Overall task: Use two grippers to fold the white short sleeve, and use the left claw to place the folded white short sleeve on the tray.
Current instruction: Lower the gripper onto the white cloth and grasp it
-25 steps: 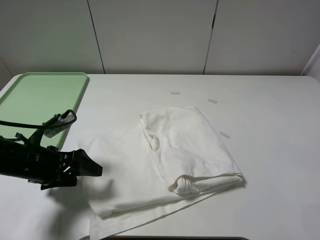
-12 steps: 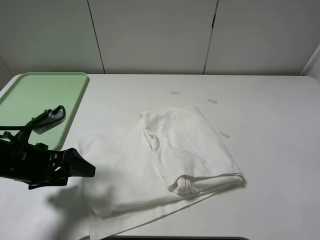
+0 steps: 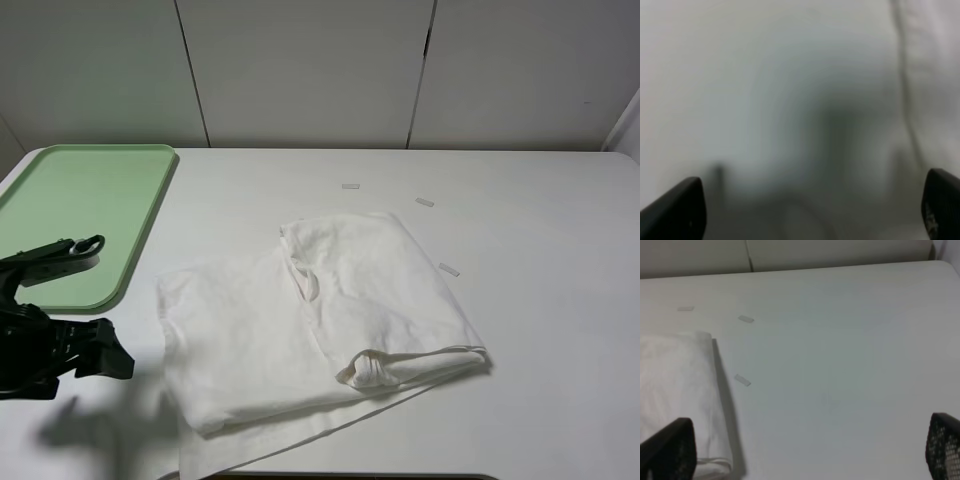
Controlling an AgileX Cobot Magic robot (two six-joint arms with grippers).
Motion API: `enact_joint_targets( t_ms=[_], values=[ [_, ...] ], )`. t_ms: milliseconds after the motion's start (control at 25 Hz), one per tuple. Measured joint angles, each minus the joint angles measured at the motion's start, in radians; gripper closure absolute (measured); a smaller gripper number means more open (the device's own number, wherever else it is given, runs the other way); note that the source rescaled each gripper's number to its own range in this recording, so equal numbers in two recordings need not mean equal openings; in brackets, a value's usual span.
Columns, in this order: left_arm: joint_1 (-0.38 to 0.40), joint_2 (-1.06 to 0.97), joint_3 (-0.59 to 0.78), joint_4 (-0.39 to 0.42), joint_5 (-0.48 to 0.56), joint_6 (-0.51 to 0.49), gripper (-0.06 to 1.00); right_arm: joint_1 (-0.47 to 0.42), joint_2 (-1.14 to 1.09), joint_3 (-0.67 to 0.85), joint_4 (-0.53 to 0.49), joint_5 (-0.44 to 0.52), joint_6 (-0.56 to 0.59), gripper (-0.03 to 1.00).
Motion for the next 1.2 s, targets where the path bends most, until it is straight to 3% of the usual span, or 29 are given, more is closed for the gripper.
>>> enact_joint_targets(
  t_ms=[120, 200, 440, 640, 720, 800, 960, 1000, 1040, 1080, 1120, 1200],
  values=[
    [-0.002, -0.006, 0.000, 0.258, -0.067, -0.292, 0.10, 0.000, 0.000, 0.000, 0.000, 0.000, 0.000, -0.03],
    [-0.014, -0.006, 0.000, 0.315, -0.090, -0.351, 0.11, 0.000, 0.000, 0.000, 0.000, 0.000, 0.000, -0.03],
    [-0.041, -0.006, 0.000, 0.341, -0.136, -0.371, 0.15, 0.000, 0.000, 0.000, 0.001, 0.000, 0.000, -0.03],
    [-0.045, -0.006, 0.000, 0.284, -0.135, -0.305, 0.15, 0.000, 0.000, 0.000, 0.001, 0.000, 0.000, -0.03],
    [-0.054, -0.006, 0.000, 0.155, -0.105, -0.178, 0.15, 0.000, 0.000, 0.000, 0.001, 0.000, 0.000, -0.03],
    [-0.058, -0.006, 0.001, -0.066, -0.046, 0.041, 0.15, 0.000, 0.000, 0.000, 0.001, 0.000, 0.000, -0.03],
    [-0.058, -0.006, 0.017, -0.423, 0.013, 0.396, 0.15, 0.000, 0.000, 0.000, 0.001, 0.000, 0.000, -0.03],
    [-0.058, -0.007, 0.042, -0.653, 0.022, 0.605, 0.15, 0.000, 0.000, 0.000, 0.001, 0.000, 0.000, -0.03],
    [-0.058, -0.007, 0.042, -0.653, 0.022, 0.605, 0.15, 0.000, 0.000, 0.000, 0.001, 0.000, 0.000, -0.03],
    [-0.058, -0.007, 0.072, -0.800, 0.020, 0.772, 0.15, 0.000, 0.000, 0.000, 0.001, 0.000, 0.000, -0.03],
    [-0.058, -0.004, 0.097, -0.873, 0.005, 0.861, 0.15, 0.000, 0.000, 0.000, 0.001, 0.000, 0.000, -0.03],
    [-0.053, 0.019, 0.110, -0.894, -0.003, 0.889, 0.15, 0.000, 0.000, 0.000, 0.001, 0.000, 0.000, -0.03]
  ],
)
